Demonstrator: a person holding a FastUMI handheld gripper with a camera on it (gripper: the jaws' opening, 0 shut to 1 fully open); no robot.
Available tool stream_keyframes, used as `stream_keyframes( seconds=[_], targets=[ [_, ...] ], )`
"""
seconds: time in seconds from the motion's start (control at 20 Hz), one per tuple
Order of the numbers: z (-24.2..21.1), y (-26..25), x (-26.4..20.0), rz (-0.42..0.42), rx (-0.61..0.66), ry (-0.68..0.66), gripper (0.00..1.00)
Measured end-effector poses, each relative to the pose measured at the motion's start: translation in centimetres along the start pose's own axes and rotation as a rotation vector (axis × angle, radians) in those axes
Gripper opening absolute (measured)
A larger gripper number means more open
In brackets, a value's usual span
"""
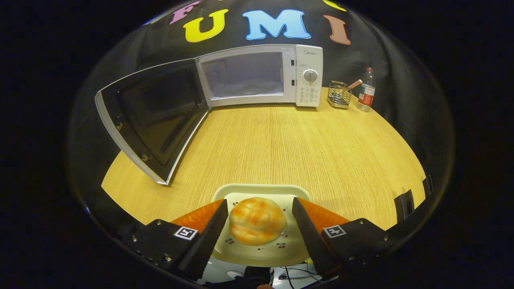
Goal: Open the microwave, put the food inside, and close the microwave door.
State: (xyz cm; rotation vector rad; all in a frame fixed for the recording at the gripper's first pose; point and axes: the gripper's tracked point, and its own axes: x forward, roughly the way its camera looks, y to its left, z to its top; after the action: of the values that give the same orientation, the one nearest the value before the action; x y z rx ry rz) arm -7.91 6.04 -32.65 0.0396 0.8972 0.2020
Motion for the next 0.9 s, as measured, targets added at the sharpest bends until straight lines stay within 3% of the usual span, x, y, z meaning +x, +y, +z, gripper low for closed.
stream_keyframes(
  seconds=[0.5,0.65,0.75,0.9],
  targets=[
    [-2.0,0.6,0.7,0.029,0.009,0.105,0.98],
    [-1.8,0.7,0.9,0.045,0.013,0.110,0.90],
    [-1.4,0.6,0.6,0.057,0.000,0.105,0.78],
    [0.3,1.2,-0.1,0.104,0.028,0.064,0.77]
  ],
)
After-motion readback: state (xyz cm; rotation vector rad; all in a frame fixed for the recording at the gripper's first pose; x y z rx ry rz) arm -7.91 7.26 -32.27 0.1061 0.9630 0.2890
